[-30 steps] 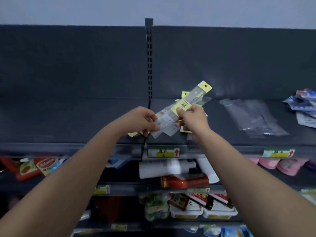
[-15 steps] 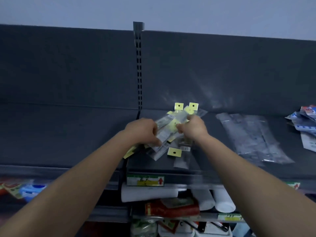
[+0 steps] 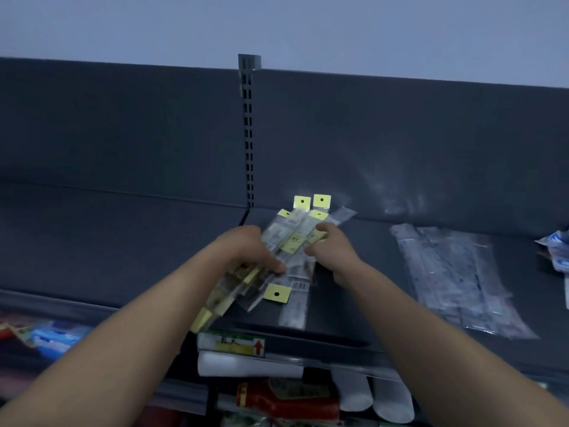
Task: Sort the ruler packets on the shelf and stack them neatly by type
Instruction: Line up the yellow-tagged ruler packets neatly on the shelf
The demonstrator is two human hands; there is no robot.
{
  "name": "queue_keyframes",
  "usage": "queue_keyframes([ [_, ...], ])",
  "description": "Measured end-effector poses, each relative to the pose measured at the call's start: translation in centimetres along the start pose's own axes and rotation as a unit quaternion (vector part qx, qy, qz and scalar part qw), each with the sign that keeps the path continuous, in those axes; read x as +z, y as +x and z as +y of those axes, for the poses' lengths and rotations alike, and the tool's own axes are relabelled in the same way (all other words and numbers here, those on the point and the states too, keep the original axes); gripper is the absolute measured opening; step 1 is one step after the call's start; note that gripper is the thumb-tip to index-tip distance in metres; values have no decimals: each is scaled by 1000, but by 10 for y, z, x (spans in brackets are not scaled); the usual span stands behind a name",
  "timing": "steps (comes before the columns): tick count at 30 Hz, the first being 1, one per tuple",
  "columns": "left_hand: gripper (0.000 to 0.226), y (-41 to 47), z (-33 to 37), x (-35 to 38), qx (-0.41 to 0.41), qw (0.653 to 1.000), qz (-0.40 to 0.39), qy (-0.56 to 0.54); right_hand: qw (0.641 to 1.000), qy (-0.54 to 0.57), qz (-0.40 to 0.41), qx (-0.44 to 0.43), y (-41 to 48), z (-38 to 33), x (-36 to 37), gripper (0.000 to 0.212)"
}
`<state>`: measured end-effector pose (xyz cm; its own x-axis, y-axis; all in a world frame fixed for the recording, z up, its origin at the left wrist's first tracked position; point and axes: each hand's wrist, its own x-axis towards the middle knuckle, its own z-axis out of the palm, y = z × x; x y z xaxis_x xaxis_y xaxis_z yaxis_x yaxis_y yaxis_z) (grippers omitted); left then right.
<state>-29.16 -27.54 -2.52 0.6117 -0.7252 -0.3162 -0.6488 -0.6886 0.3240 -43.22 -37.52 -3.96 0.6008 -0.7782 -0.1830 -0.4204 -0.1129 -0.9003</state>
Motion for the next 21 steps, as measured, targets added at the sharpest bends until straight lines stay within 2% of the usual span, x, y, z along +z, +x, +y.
queue_keyframes([
  [4, 59, 5, -24, -8, -5, 997, 8, -75, 998, 10, -59, -7, -4, -8, 15, 66],
  [7, 59, 8, -46, -19, -19, 994, 24, -103, 995, -8, -94, -26, -4, -19, 33, 70],
  [12, 45, 17, -92, -33, -47, 974, 93, -201, 987, -70, -124, -74, 5, -38, 71, 74],
  [16, 22, 18, -115, -47, -67, 968, 158, -181, 974, -137, -137, -121, 16, -43, 98, 70],
  [19, 22, 15, -124, -59, -58, 962, 189, -186, 975, -140, -114, -132, 20, -41, 107, 63],
  [21, 22, 11, -126, -65, -39, 956, 205, -208, 969, -169, -42, -174, 24, -39, 106, 52],
])
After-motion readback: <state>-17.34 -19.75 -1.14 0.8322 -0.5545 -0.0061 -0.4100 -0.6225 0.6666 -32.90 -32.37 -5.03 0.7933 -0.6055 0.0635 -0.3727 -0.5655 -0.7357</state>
